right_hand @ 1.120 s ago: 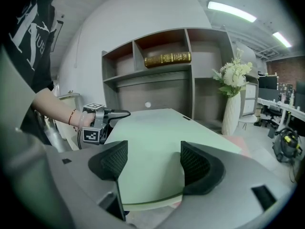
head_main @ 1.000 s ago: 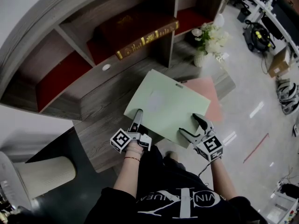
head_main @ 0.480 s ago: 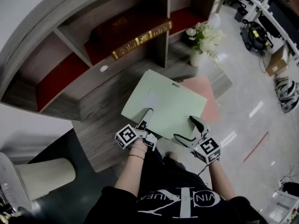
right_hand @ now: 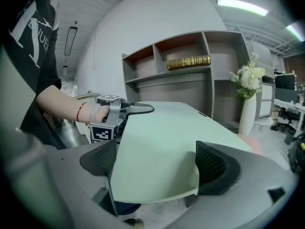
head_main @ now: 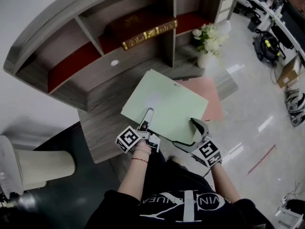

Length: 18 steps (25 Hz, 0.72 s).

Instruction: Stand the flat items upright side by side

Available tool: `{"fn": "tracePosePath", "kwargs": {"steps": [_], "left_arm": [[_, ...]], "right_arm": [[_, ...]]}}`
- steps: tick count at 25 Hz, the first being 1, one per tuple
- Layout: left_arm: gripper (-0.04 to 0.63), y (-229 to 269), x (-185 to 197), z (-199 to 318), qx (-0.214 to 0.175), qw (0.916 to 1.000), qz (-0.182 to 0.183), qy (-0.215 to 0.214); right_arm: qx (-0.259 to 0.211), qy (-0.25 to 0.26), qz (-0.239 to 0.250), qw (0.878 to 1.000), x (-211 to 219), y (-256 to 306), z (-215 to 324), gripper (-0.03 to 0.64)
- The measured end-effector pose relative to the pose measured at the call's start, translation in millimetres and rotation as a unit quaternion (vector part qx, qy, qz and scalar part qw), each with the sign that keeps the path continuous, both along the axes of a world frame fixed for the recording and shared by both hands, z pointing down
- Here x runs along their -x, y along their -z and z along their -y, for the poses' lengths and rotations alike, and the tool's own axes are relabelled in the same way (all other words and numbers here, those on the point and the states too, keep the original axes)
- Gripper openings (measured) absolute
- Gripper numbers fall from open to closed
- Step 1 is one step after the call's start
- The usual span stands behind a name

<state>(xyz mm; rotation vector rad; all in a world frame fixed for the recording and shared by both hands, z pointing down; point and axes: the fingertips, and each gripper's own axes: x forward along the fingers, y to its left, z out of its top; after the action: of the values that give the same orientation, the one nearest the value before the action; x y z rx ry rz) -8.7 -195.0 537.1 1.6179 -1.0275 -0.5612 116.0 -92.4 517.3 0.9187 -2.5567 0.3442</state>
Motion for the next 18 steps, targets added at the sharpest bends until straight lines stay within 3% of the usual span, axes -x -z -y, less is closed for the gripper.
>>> {"fn": "tracePosePath", "kwargs": {"steps": [6, 18], "left_arm": [[0.278, 36.3, 5.7, -23.8, -0.046, 0.9972, 0.044, 0.04], [0.272, 101.1, 51.5, -72.0, -0.095, 0.9741, 0.162, 0.127]], "right_arm": [[-0.029, 0.048, -0.073, 0.996, 6.5, -6.3, -23.0, 0.518], [-0.061, 0.125, -0.035, 0.99, 49.4, 14.5, -48.0, 0.482]]}}
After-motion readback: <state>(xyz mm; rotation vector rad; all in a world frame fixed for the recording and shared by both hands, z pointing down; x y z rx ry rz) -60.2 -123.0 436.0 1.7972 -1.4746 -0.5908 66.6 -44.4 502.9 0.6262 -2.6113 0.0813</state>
